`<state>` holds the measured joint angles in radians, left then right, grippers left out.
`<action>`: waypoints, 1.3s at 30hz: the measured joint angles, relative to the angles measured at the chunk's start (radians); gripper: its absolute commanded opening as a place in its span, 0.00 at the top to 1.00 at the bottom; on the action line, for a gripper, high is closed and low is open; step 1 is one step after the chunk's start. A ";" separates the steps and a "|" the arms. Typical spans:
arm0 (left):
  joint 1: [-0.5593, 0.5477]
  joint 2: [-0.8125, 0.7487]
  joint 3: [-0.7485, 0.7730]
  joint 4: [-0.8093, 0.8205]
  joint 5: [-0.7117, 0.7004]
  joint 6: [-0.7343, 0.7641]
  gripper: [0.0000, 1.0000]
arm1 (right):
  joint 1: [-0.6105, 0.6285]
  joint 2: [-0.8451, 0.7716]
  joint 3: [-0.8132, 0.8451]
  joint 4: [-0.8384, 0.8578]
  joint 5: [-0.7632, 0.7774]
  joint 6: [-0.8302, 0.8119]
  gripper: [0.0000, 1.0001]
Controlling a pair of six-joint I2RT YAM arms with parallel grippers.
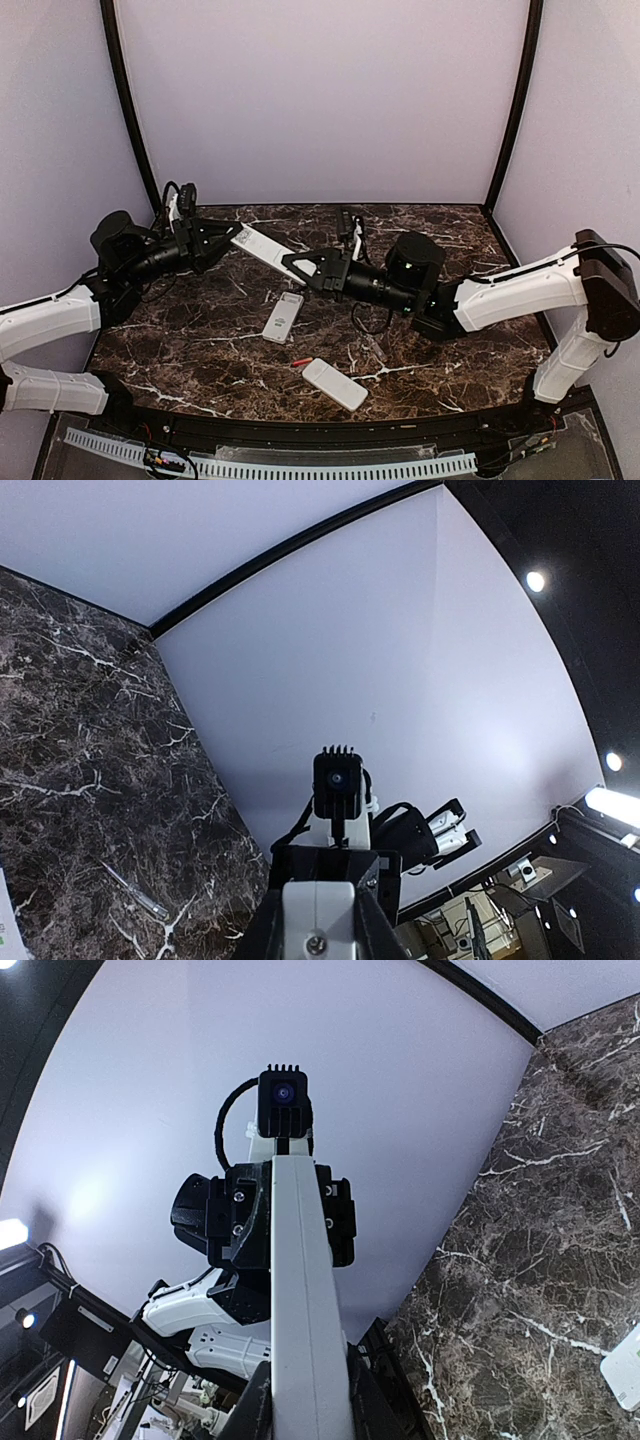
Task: Unload the batteries from the remote control
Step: Remove the battery cover from the remote control.
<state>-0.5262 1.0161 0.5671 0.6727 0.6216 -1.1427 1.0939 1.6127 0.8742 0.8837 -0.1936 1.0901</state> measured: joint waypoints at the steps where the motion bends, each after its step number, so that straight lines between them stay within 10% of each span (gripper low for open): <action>1: 0.000 -0.002 0.000 0.009 0.002 -0.003 1.00 | 0.000 0.000 0.000 0.011 -0.004 0.004 0.85; 39: 0.018 -0.014 0.000 -0.062 0.018 0.040 1.00 | 0.000 -0.055 -0.134 -0.002 0.054 0.037 0.72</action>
<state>-0.5083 1.0019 0.5674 0.6106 0.6399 -1.1027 1.0943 1.5574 0.7406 0.8818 -0.1398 1.1267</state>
